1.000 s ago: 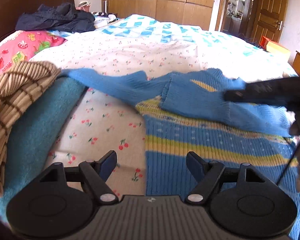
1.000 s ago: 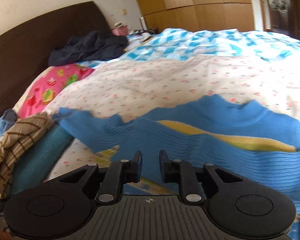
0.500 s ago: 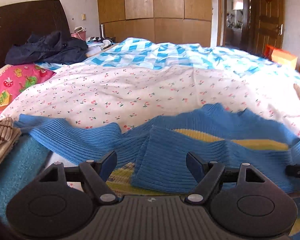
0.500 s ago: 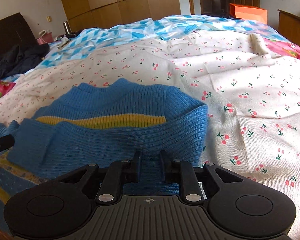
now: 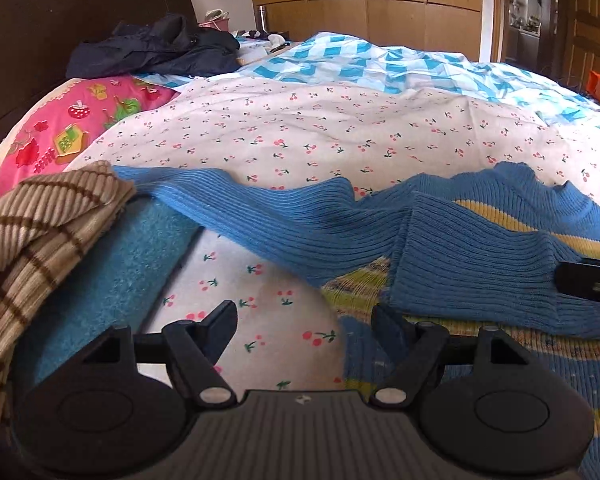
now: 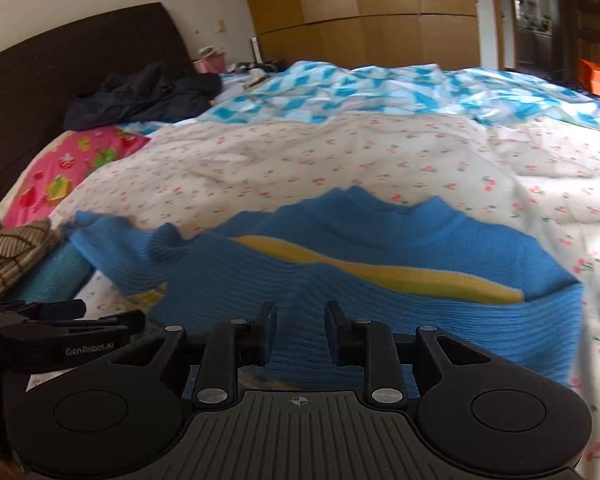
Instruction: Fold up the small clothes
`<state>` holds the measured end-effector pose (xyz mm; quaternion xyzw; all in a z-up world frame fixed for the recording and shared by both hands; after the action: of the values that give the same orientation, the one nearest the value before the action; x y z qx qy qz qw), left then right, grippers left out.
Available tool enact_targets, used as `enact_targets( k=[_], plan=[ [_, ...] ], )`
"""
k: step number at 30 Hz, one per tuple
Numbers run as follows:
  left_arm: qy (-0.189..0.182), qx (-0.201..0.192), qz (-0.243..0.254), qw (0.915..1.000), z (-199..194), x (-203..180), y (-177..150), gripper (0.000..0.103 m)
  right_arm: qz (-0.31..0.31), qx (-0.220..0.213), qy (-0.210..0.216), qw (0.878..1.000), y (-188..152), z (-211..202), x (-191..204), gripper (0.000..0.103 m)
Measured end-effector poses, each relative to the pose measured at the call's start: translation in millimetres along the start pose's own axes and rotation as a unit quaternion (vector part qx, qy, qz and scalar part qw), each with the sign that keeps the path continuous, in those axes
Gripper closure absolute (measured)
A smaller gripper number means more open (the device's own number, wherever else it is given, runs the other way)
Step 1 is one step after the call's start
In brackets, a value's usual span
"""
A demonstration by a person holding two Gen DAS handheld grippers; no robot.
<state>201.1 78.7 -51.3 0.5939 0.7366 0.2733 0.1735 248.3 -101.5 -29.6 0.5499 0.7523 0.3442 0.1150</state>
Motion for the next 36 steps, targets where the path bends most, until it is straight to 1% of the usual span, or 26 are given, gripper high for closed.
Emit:
enact_targets(
  k=[4,5,6,7,9,12,14,16,19,22,25,27,28,30,32,33,35,36],
  plan=[
    [0.003,-0.010,-0.023,0.9997,-8.5,21.5,-9.2,0.024,-0.002,0.039,0.032,0.999,8.1,42.8,27.7,0.076],
    [0.007,-0.012,-0.025,0.9996,-7.1,25.7,-9.8,0.024,-0.001,0.059,0.036,0.998,6.5,54.5,31.9,0.076],
    [0.007,-0.013,-0.025,0.9996,-4.7,28.4,-10.4,0.024,-0.004,0.073,0.031,0.997,5.1,61.9,35.2,0.075],
    [0.002,-0.011,-0.026,0.9996,-2.2,30.4,-11.0,0.024,-0.010,0.075,0.026,0.997,5.1,61.8,36.7,0.075],
    [-0.020,-0.005,-0.034,0.9992,2.2,34.3,-12.6,0.025,-0.023,0.075,0.023,0.997,9.5,54.6,40.9,0.074],
    [-0.040,-0.004,-0.040,0.9984,4.2,35.8,-11.4,0.031,-0.043,0.067,0.021,0.997,24.4,43.9,49.8,0.074],
    [-0.043,-0.012,-0.043,0.9981,2.6,37.2,-8.8,0.031,-0.059,0.064,0.030,0.996,37.1,42.3,60.8,0.074],
    [-0.049,-0.018,-0.050,0.9974,1.5,39.9,-8.5,0.032,-0.083,0.064,0.048,0.993,53.3,44.6,78.1,0.074],
    [-0.066,-0.017,-0.060,0.9959,-0.3,44.4,-8.6,0.035,-0.128,0.062,0.073,0.987,77.5,50.8,111.3,0.074],
    [-0.070,-0.031,-0.073,0.9944,-6.9,48.8,-1.8,0.037,-0.167,0.065,0.094,0.979,98.2,62.3,148.5,0.074],
    [-0.090,-0.037,-0.085,0.9917,-5.6,46.1,12.9,0.039,-0.225,0.069,0.094,0.967,114.6,72.1,185.1,0.074],
    [-0.090,-0.044,-0.090,0.9909,-3.4,46.4,21.3,0.041,-0.250,0.067,0.088,0.962,125.8,73.0,203.5,0.075],
    [-0.089,-0.045,-0.096,0.9903,-2.2,48.5,23.8,0.041,-0.253,0.066,0.090,0.961,130.3,71.8,209.0,0.075],
    [-0.096,-0.039,-0.114,0.9880,0.5,56.3,25.0,0.042,-0.243,0.057,0.096,0.964,135.2,65.7,208.2,0.075],
    [-0.101,-0.033,-0.127,0.9862,0.2,64.0,22.2,0.044,-0.226,0.049,0.094,0.968,134.2,60.3,197.9,0.075],
    [-0.108,-0.026,-0.131,0.9851,-2.4,67.6,20.2,0.048,-0.212,0.047,0.090,0.972,131.4,57.5,188.6,0.075],
    [-0.136,-0.023,-0.142,0.9803,-14.8,74.5,19.6,0.049,-0.175,0.048,0.085,0.980,122.2,55.2,165.4,0.075],
    [-0.157,-0.025,-0.146,0.9764,-25.4,78.6,21.3,0.049,-0.153,0.051,0.080,0.984,116.1,53.8,150.8,0.075]
  ],
)
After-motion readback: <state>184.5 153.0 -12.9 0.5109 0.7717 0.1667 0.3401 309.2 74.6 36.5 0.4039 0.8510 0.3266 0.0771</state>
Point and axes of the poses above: each gripper's, at about its wrist camera, not at the fingertips, and z roughly the way its jaws point, x to its left, y to its top, the point moved 5 cm from there along z, roughly the way its jaws point, and after that the axes turned 8 degrees about x, right-handed, at the moved point
